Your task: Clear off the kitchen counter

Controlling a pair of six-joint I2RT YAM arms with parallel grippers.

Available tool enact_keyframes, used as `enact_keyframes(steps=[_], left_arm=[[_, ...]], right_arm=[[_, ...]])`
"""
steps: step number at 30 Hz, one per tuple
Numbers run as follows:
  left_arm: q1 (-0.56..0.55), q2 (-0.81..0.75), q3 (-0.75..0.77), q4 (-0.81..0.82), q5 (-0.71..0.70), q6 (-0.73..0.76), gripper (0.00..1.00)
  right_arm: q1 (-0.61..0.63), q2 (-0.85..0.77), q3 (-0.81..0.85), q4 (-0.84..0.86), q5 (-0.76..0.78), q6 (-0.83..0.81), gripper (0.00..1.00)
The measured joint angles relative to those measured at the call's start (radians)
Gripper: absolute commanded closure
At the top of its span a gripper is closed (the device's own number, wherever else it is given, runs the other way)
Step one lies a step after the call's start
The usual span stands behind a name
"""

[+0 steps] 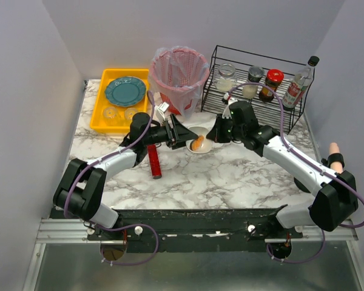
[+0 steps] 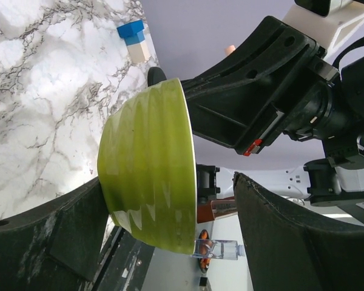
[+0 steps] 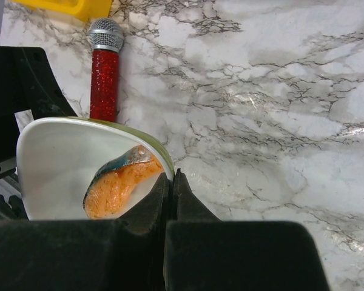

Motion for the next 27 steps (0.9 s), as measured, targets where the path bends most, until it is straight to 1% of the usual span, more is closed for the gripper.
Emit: enact_keyframes(steps=[11, 17, 21, 24, 27], left_arm=[[0.000, 0.000, -0.017, 0.076, 0.003, -0.040, 0.14], [0.000, 0.000, -0.027, 0.103, 0.004, -0.055, 0.16], [0.000, 0.000, -0.027, 0.105, 0.004, -0.058, 0.26], [0.000, 0.004, -0.028, 0.107, 0.003, -0.061, 0.36], [0.001, 0.013, -0.028, 0.108, 0.003, -0.062, 0.37]], right_arm=[[-0.030, 0.000, -0.014, 0.017, -0.018, 0.043, 0.99], [-0.046, 0.000, -0.019, 0.026, -0.040, 0.058, 0.99], [-0.046, 0.000, -0.020, 0.027, -0.043, 0.061, 0.99], [-0.051, -0.001, -0.020, 0.028, -0.049, 0.061, 0.99], [-0.052, -0.001, -0.020, 0.028, -0.053, 0.061, 0.99]])
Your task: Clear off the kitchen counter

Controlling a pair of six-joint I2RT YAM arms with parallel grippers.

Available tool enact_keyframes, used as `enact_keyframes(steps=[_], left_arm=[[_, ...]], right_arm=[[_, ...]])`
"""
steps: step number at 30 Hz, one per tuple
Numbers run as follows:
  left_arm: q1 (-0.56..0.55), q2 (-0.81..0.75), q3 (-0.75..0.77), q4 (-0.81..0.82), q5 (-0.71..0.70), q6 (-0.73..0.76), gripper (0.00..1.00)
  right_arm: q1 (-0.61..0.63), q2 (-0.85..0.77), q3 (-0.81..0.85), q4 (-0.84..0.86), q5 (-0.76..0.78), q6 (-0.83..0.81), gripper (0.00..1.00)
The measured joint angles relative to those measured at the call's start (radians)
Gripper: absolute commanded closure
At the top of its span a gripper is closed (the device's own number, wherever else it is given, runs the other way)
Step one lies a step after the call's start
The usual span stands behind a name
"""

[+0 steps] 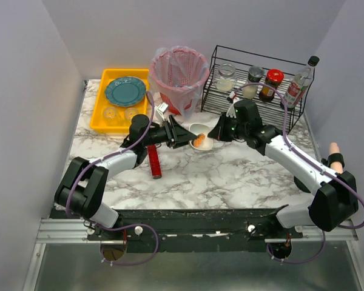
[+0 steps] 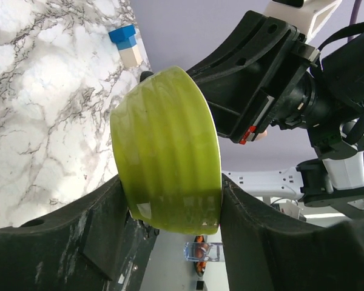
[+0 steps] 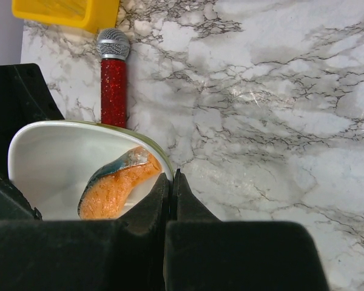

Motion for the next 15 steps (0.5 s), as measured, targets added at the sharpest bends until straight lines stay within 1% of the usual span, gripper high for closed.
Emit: enact_keyframes(steps=[1, 8, 11, 12, 14, 15], left_arm=[[0.000, 0.003, 0.000, 0.002, 0.000, -0.001, 0.37], [0.000, 0.005, -0.001, 0.007, 0.000, -0.011, 0.54], [0.001, 0.005, -0.002, 0.011, 0.000, -0.015, 0.57], [0.001, 0.005, -0.002, 0.012, 0.000, -0.016, 0.58], [0.001, 0.005, -0.002, 0.013, 0.000, -0.018, 0.58], [0.001, 0.005, -0.002, 0.014, 0.000, -0.018, 0.58]], right_arm=[[0.000, 0.000, 0.000, 0.000, -0.001, 0.000, 0.99], [0.000, -0.003, -0.001, 0.005, -0.003, 0.000, 0.99], [0.000, -0.005, -0.002, 0.006, -0.003, 0.000, 0.99], [0.000, -0.006, -0.002, 0.006, -0.003, 0.000, 0.97], [0.000, -0.008, -0.003, 0.006, -0.002, -0.001, 0.82], [0.000, -0.009, -0.003, 0.006, -0.002, -0.001, 0.72]])
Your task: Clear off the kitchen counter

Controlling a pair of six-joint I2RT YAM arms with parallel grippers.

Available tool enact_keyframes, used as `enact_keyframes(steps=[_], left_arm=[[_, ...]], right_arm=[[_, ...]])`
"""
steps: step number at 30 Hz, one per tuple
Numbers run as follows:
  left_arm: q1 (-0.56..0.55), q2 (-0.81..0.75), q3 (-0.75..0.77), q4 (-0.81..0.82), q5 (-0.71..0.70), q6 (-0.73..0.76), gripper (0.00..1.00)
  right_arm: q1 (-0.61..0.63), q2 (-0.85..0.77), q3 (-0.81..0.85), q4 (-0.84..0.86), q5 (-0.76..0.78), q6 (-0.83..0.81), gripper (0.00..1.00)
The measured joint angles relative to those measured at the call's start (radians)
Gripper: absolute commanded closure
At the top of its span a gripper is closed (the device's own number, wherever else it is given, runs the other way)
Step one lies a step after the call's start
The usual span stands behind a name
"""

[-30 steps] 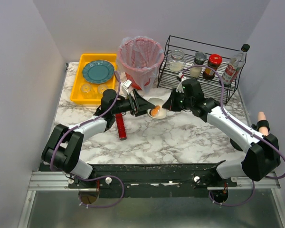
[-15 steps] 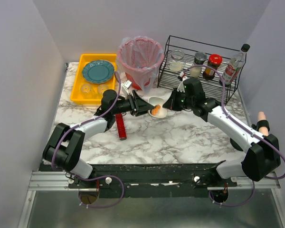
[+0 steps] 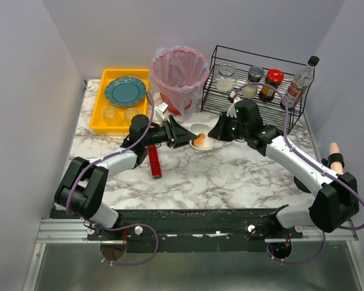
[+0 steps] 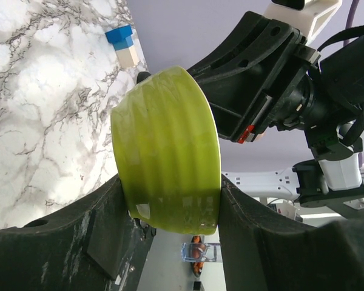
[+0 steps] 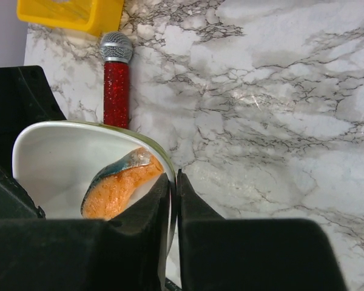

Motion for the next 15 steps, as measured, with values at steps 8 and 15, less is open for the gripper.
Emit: enact_keyframes(steps=[8, 15], left_arm=[[-0.002, 0.000, 0.000, 0.006, 0.000, 0.000, 0.60], [0.000, -0.003, 0.003, -0.039, 0.000, 0.034, 0.60]], right_arm=[[-0.013, -0.034, -0.003, 0.000, 0.016, 0.000, 0.37], [-0.025, -0.135, -0.003, -0.020, 0.050, 0.013, 0.36]])
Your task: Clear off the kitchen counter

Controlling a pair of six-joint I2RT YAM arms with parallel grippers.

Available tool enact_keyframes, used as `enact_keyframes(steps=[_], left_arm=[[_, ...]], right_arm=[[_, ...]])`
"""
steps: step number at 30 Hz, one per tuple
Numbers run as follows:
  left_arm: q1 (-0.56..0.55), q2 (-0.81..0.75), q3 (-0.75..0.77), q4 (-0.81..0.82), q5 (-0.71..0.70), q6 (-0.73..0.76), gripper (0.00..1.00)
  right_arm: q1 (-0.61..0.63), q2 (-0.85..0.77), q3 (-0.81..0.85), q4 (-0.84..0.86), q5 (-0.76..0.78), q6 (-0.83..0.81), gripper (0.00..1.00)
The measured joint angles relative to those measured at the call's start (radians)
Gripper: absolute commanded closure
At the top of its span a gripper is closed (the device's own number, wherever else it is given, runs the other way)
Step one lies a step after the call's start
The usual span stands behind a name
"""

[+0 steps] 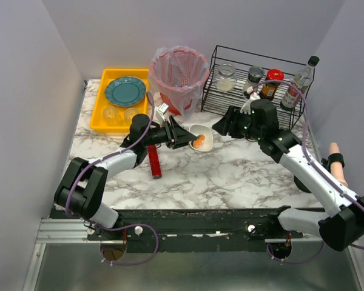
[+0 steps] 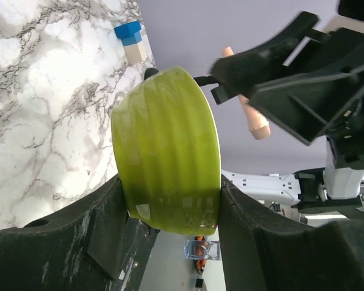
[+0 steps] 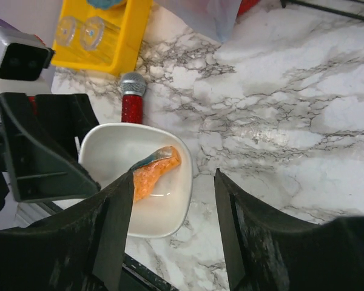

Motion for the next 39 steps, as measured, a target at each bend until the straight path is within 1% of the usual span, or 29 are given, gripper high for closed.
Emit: enact_keyframes(steps=[3, 6, 9, 12, 18, 21, 25, 26, 29, 35, 37, 39], left_arm=[[0.008, -0.008, 0.014, -0.044, 0.000, 0.018, 0.60], [0.021, -0.029, 0.063, -0.129, -0.001, 0.047, 0.60], [0.037, -0.062, 0.149, -0.232, -0.009, 0.085, 0.60], [0.060, -0.082, 0.261, -0.306, -0.013, 0.122, 0.60], [0.152, -0.063, 0.475, -0.385, -0.012, 0.151, 0.60], [0.197, -0.014, 0.576, -0.394, -0.012, 0.154, 0.60], [0.254, 0.087, 0.700, -0.402, -0.012, 0.153, 0.61], [0.262, 0.111, 0.726, -0.408, -0.013, 0.153, 0.64], [0.286, 0.211, 0.824, -0.430, -0.019, 0.151, 0.65], [0.311, 0.364, 0.967, -0.488, -0.083, 0.176, 0.66], [0.312, 0.418, 1.030, -0.523, -0.116, 0.201, 0.66], [0.312, 0.477, 1.122, -0.593, -0.156, 0.248, 0.66]], right_arm=[[-0.001, -0.080, 0.002, -0.014, 0.032, 0.004, 0.36], [-0.002, -0.161, 0.018, -0.029, 0.070, 0.003, 0.36], [-0.006, -0.223, 0.038, -0.044, 0.103, 0.002, 0.36], [-0.007, -0.248, 0.049, -0.058, 0.126, 0.002, 0.35], [-0.007, -0.256, 0.040, -0.089, 0.145, 0.002, 0.36], [-0.007, -0.269, 0.029, -0.107, 0.154, 0.002, 0.36], [-0.007, -0.294, 0.014, -0.122, 0.165, 0.002, 0.36], [-0.007, -0.300, 0.012, -0.123, 0.167, 0.002, 0.36], [-0.007, -0.315, 0.000, -0.123, 0.171, 0.003, 0.36], [-0.007, -0.334, -0.042, -0.124, 0.171, 0.019, 0.36], [-0.007, -0.337, -0.053, -0.126, 0.171, 0.024, 0.36], [-0.007, -0.343, -0.064, -0.129, 0.171, 0.029, 0.36]])
